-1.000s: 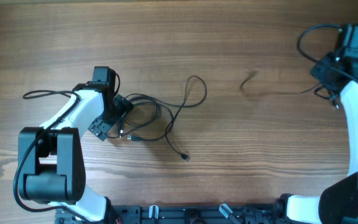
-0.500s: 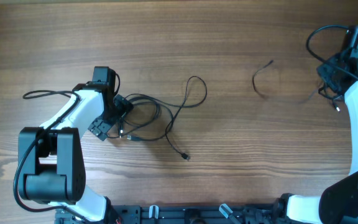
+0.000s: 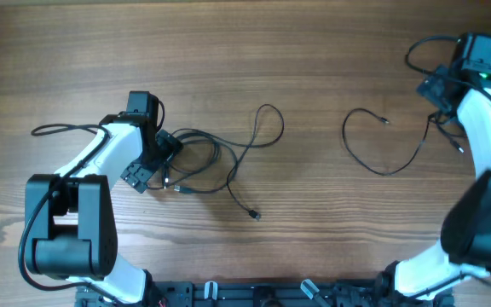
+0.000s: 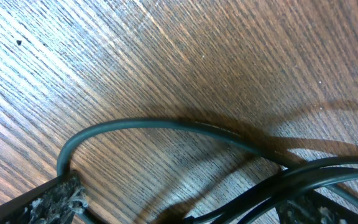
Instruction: Untangle cables
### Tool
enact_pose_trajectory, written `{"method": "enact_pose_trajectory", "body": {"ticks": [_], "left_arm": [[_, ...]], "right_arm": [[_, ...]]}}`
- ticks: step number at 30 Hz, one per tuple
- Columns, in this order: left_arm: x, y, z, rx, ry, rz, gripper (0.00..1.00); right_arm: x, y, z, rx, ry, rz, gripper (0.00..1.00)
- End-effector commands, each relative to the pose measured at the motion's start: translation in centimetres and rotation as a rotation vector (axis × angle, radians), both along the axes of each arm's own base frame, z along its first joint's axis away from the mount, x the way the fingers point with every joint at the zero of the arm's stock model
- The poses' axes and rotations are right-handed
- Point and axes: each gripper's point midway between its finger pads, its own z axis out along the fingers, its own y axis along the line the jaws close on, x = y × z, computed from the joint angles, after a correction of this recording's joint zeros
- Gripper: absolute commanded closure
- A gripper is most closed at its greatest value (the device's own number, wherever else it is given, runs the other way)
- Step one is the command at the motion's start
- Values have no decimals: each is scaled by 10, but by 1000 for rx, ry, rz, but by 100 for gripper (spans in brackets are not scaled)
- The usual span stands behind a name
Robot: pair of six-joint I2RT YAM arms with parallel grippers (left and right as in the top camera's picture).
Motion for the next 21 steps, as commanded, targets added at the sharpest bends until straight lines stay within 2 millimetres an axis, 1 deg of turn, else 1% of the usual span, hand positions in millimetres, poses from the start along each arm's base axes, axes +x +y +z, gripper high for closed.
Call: {"method": "enact_pose_trajectory", "body": {"ticks": [1,2,5,10,12,13,15,16,17,18,20,21], "left_arm": [[-31,4,-23,32,124,-3,0],[-31,4,-23,32,124,-3,0],[-31,4,-23,32,124,1,0],[-30,4,-23,31,120,1,0],[-30,4,-23,31,120,1,0],[-30,3,-23,30,120,1,0],[-30,3,-23,27,120,4,0],[-30,2,-23,22,120,5,0],[-30,2,-23,20,120,5,0],[-30,2,-23,20,120,5,0],[-30,2,-23,20,120,5,0],[-30,2,-23,20,120,5,0]], "right_arm": [[8,5,-45,4,113,172,0],[11,7,-53,11,124,204,0],[15,6,-73,11,150,226,0],[21,3,-97,6,168,250,0],[17,-1,-106,15,187,240,0],[12,-3,-113,33,201,232,0],[8,-2,-122,70,214,233,0],[3,3,-130,116,227,240,6],[0,7,-135,156,231,249,12],[-2,12,-140,185,238,255,23],[-6,27,-147,272,244,279,39],[-7,35,-148,318,238,293,43]]}}
